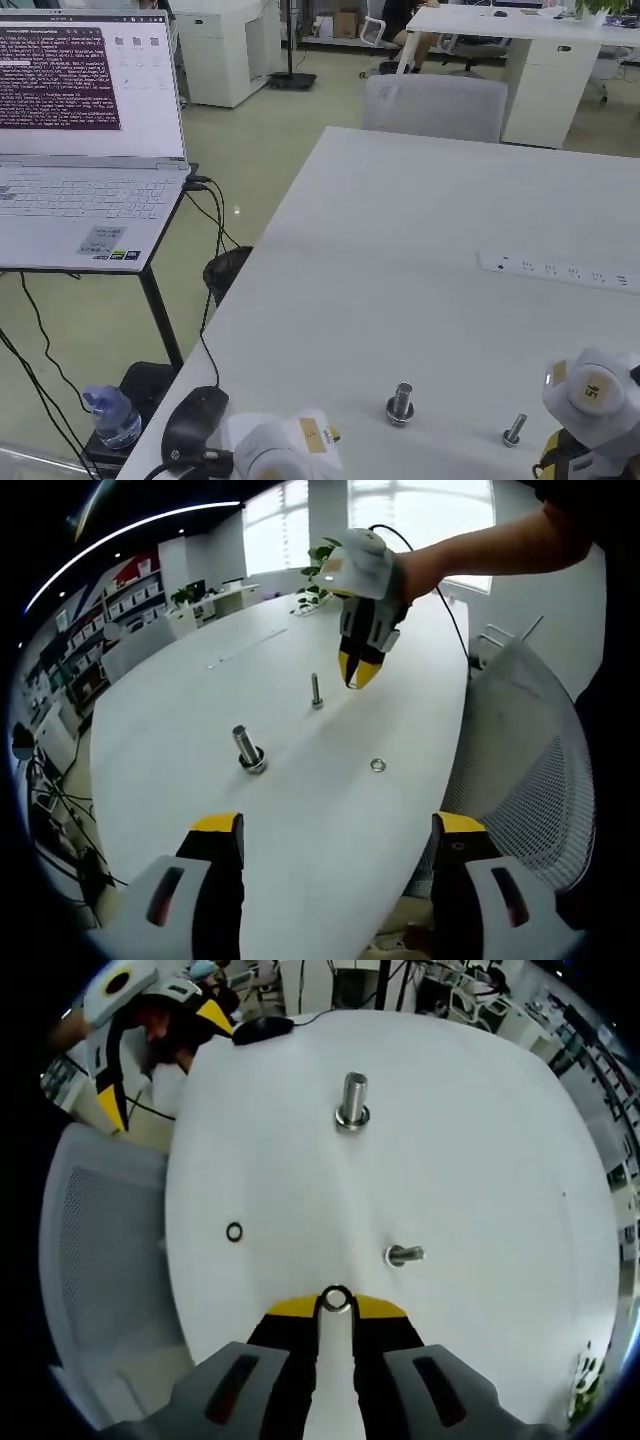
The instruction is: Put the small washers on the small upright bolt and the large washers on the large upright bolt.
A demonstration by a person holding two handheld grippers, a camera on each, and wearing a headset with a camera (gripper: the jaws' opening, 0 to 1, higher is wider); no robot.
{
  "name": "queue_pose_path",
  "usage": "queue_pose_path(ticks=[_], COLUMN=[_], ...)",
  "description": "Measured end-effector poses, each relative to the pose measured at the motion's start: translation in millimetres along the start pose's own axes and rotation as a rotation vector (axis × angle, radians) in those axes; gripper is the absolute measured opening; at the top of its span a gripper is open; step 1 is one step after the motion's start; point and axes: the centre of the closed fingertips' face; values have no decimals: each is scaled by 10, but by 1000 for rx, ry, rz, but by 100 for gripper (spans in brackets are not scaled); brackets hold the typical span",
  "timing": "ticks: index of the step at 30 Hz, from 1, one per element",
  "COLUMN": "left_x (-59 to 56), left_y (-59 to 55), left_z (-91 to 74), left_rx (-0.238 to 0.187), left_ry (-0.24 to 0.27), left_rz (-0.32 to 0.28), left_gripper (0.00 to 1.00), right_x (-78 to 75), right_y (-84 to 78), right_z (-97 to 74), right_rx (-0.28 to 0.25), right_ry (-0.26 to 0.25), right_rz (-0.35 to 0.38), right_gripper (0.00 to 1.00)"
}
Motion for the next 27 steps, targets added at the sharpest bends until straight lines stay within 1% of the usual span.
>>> queue_pose_path(ticks=[3,6,10,13,18,20,27], left_x=[2,2,3,2,24,31,56], left_y=[1,-12,-19,-2,-5,8,-12], left_z=[-11,-10,-6,-8,6,5,28], left_rx=[-2,4,4,-8,-2,-6,2], left_ry=[1,0,-3,-6,-4,-5,-2], left_rz=[-2,-4,-9,-14,-8,-9,-10], left_gripper=[76,75,74,75,75,75,78], right_x=[-94,-167,-241,-280,-381,-410,-474], right_y=[19,57,96,149,194,206,239], right_z=[-40,-85,-112,-141,-143,-140,-113], right_rx=[-5,-15,-28,-39,-39,-41,-36], right_ry=[-10,-20,-30,-36,-50,-53,-58], right_rz=[8,14,21,20,18,20,3], right_gripper=[13,13,13,13,13,13,13])
Point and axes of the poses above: the centre of the closed fingertips' face, and the gripper's own axes: z roughly forward along the fingers, x roughly to its left, y roughly out of its top, and after that the axes turned 5 degrees about -z, right-handed
